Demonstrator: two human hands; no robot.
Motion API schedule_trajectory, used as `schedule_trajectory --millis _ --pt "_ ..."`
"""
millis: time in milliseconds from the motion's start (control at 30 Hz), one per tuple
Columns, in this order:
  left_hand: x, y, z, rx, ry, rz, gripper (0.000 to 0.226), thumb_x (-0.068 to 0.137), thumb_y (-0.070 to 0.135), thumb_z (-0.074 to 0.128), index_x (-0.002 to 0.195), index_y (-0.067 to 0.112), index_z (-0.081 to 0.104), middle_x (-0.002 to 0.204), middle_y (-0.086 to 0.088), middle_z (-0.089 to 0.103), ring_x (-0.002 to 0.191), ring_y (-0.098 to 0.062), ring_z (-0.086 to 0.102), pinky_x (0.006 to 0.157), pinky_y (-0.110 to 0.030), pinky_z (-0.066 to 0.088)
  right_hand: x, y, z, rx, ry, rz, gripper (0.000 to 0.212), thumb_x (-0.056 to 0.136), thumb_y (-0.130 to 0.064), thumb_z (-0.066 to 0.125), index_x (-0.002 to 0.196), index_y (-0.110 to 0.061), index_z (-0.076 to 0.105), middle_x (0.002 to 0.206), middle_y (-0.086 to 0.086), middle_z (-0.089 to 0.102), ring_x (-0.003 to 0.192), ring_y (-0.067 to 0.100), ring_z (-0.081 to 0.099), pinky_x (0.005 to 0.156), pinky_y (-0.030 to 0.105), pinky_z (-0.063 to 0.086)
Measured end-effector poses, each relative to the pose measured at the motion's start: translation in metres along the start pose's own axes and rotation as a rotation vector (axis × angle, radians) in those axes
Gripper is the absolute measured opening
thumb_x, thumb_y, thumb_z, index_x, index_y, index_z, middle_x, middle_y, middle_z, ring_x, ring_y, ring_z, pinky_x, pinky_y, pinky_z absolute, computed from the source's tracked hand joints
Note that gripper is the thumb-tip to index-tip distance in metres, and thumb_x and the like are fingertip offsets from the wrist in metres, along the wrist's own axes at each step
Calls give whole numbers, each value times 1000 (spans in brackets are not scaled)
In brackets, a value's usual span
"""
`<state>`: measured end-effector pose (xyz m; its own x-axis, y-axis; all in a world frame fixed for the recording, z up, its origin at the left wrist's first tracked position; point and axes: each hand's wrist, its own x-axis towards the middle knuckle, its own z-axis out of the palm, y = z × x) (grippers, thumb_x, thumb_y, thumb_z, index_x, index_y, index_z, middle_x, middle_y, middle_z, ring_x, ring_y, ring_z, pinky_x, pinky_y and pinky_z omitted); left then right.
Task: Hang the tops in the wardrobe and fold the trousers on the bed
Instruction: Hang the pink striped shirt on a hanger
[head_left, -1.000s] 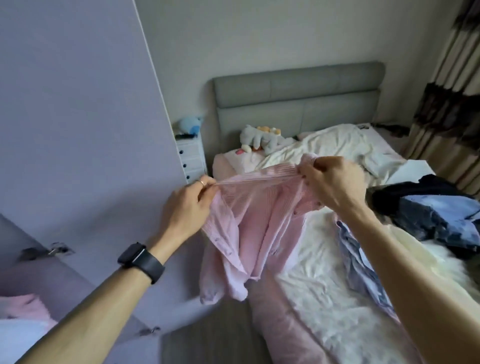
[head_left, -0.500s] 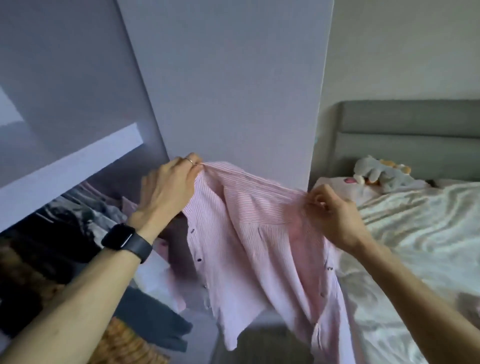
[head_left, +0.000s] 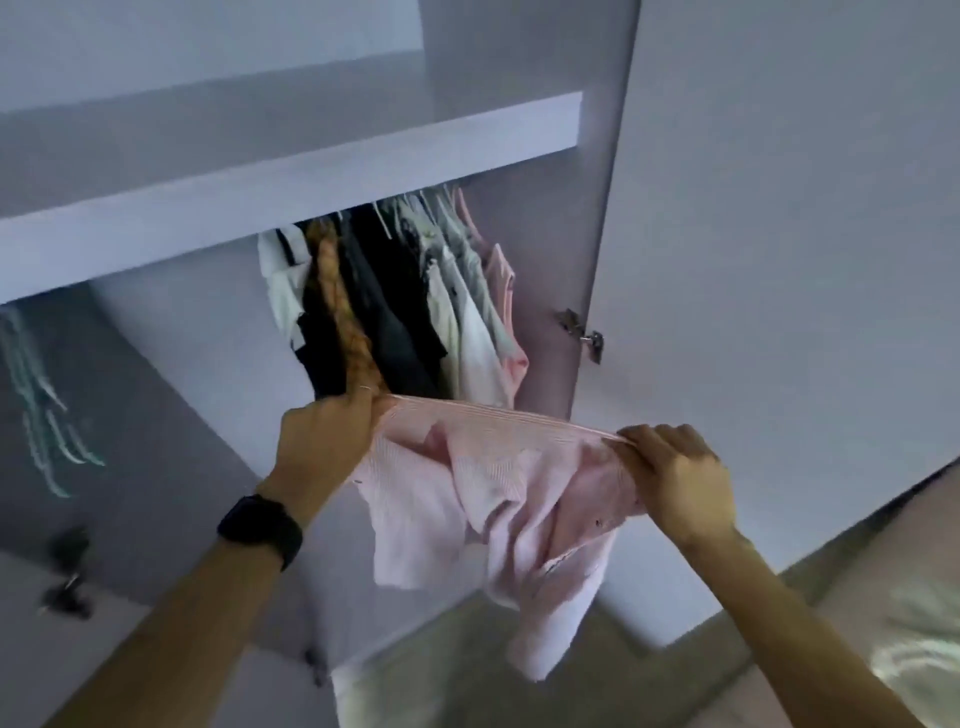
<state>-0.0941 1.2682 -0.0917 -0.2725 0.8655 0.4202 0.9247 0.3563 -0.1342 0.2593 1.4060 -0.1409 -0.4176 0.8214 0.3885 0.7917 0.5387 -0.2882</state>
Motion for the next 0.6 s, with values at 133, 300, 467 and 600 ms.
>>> schedule_trajectory --millis 133,300,467,600 --pt "-38 -19 -23 94 -17 -36 33 92 31 69 70 8 60 45 -3 51 35 -24 51 40 -25 42 11 8 47 -60 -239 -119 27 98 -35 53 101 -17 73 82 3 70 79 32 63 57 35 53" --pt "-108 -47 -58 72 -214 -458 33 105 41 46 111 14 64 97 -11 71 83 -40 69 66 -45 53 39 -50 37 223 -64 -254 20 103 -30 56 105 -17 72 76 10 71 64 36 66 58 40 56" --pt "-153 -52 -67 -195 -269 -903 35 100 46 40 104 18 62 102 -14 70 90 -41 63 79 -43 51 48 -113 47 238 -367 -354 19 101 -36 56 106 -23 68 81 6 72 81 34 67 65 33 47" --pt "-154 -32 -67 -519 -132 -1027 30 99 42 48 92 23 69 85 -3 71 78 -27 58 73 -27 42 43 -168 36 550 -323 -589 10 97 -21 66 103 -21 73 85 -10 72 76 3 62 71 16 43"
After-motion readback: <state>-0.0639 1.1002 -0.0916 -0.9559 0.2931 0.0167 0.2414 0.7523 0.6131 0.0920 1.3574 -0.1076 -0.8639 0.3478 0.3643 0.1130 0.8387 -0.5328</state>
